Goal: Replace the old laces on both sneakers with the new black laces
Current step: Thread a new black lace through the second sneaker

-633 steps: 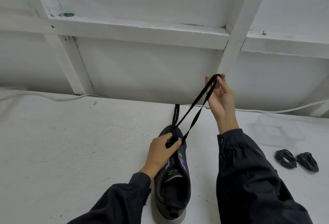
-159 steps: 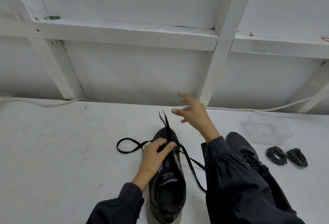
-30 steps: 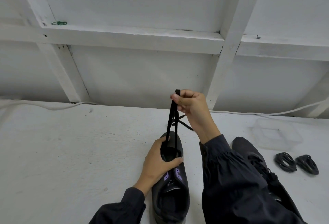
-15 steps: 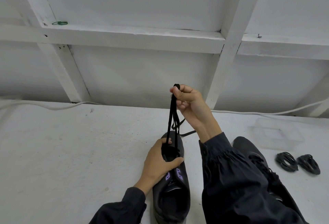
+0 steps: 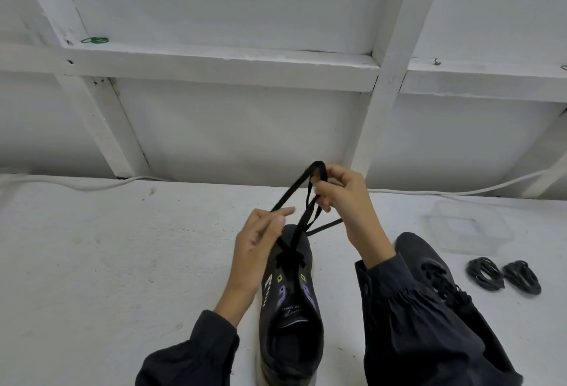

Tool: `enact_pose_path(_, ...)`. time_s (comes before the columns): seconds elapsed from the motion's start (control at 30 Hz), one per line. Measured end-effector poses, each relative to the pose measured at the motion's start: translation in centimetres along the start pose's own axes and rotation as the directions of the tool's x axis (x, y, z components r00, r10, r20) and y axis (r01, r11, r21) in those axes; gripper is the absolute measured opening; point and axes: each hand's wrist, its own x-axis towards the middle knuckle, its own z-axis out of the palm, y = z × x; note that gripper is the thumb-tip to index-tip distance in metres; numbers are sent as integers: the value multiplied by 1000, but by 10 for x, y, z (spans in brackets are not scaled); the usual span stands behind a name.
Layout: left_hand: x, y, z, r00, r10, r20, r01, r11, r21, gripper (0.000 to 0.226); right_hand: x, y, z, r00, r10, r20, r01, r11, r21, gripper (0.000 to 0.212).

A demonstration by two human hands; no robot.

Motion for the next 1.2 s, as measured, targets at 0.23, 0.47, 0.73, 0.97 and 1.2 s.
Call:
enact_pose_path(0.23, -6, -28, -55, 920, -79, -383, 91, 996, 13, 28, -23, 63, -46, 968, -9, -250, -127, 843, -523, 47)
enact_pose_path(0.47, -18, -75, -112, 867, -123, -483, 352, 837, 419, 20, -46, 112, -66, 959, 234, -157, -234, 354, -905, 88)
enact_pose_path(0.73, 4, -76, -71, 992, 33, -121, 74, 629, 774, 41, -21, 115, -48, 988, 154, 3, -47, 323, -945, 57)
enact_pose_path(0.97, 22, -82, -38, 994, -80, 71, 7, 715, 699, 17, -7, 138, -33, 994, 58, 88, 52, 460, -886, 42)
enact_pose_path(1.2, 17, -80, -69, 979, -199, -36, 167, 692, 702, 17, -10, 145, -48, 1000, 10, -23, -25, 457, -889, 14)
